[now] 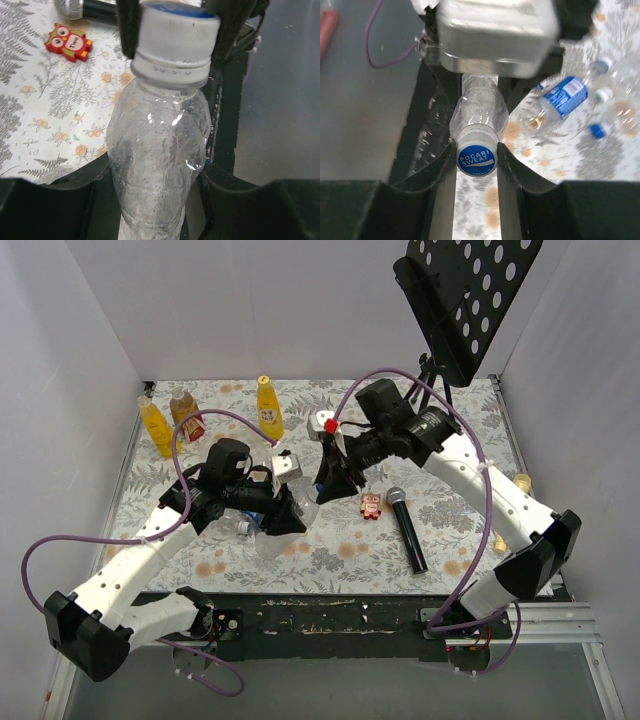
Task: Unscrew the bottle caps
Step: Unscrew the bottle cap from the plastic bottle.
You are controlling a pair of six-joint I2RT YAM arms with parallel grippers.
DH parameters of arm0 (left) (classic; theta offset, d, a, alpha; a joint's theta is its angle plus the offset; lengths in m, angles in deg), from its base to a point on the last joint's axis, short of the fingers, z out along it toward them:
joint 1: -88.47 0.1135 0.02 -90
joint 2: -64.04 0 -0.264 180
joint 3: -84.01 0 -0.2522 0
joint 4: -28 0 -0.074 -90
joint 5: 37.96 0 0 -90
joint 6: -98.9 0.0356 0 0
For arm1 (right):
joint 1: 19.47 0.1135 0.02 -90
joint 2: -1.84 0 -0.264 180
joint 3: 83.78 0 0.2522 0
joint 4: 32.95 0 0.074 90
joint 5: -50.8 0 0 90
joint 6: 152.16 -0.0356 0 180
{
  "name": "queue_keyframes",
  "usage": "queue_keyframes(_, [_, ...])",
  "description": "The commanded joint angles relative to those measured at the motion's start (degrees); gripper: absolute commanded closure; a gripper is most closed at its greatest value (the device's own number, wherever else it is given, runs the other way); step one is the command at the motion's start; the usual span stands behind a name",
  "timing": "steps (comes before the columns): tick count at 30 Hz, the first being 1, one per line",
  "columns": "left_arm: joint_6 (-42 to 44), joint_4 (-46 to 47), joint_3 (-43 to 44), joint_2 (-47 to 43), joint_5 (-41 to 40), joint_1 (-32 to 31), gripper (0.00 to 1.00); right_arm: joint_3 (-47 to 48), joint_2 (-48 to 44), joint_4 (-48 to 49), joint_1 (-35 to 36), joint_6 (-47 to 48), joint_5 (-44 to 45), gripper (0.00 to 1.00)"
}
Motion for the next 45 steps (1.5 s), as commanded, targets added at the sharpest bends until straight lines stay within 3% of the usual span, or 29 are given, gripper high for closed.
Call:
queue_keyframes(1, [2.1, -3.5, 2.0, -0.3, 2.1, 0.1, 1.00, 14.3, 3.3, -31.4, 4.7, 48.1, -9.1, 0.99])
queue_keyframes(3, [2.4, -3.6, 2.3, -0.3, 2.8, 0.1, 1.00, 9.8, -0.1, -31.4, 9.2, 63.5, -1.0, 0.99])
queue_keyframes(4, [2.5, -3.6, 2.4, -0.4, 3.0, 0.1, 1.00, 6.9, -1.9, -30.0, 12.2, 66.3, 5.0, 0.99])
queue_keyframes(6, [2.6, -3.7, 2.7, -0.2, 3.5, 0.1, 1.00, 5.9, -1.5, -26.6, 15.8, 65.6, 10.9, 0.99])
queue_keyframes(8, [2.6, -3.9, 3.0, 0.0, 3.5, 0.1, 1.00, 11.7, 2.2, -29.9, 16.1, 63.8, 9.7, 0.99])
queue_keyframes(11, [2.7, -4.2, 2.6, -0.7, 3.1, 0.1, 1.00, 16.3, 4.9, -28.8, 16.0, 56.6, 8.9, 0.95])
queue_keyframes(16, [1.9, -2.9, 0.8, -2.2, 2.6, 0.1, 1.00, 9.1, 0.4, -14.1, 15.2, 38.7, 9.8, 0.50])
queue_keyframes(18, [1.6, -2.6, 0.1, -2.5, 2.4, 0.1, 1.00, 7.6, -1.6, -9.8, 13.1, 32.2, 8.2, 0.38])
queue_keyframes(20, [1.2, -2.1, -0.5, -2.9, 2.2, 0.1, 1.00, 7.9, -2.2, -7.3, 10.4, 26.0, 5.5, 0.32])
queue_keyframes(26, [0.5, -1.2, -1.2, -3.3, 1.5, 0.1, 1.00, 6.7, -4.7, -3.0, 0.8, 8.9, -2.7, 0.31])
queue_keyframes(30, [0.1, -0.5, -1.3, -3.3, 1.3, 0.1, 1.00, -0.7, -7.9, 8.8, -2.9, -9.4, -1.8, 0.23])
queue_keyframes(32, [0.0, -0.2, -1.4, -3.1, 1.3, 0.1, 1.00, -2.7, -7.8, 10.4, -2.9, -13.0, -1.3, 0.15])
queue_keyframes(39, [-0.5, 0.4, -1.6, -2.8, 1.0, 0.1, 1.00, -2.2, -2.9, 7.7, -1.5, -14.3, 0.7, 0.14])
queue_keyframes(42, [-0.6, 0.6, -1.6, -2.9, 0.8, 0.1, 1.00, -1.9, -2.3, 7.6, -0.3, -13.8, 1.6, 0.24])
queue_keyframes(45, [-0.6, 0.6, -1.6, -2.8, 0.4, 0.1, 1.00, -0.4, -1.4, 5.6, 0.1, -11.9, 1.7, 0.43])
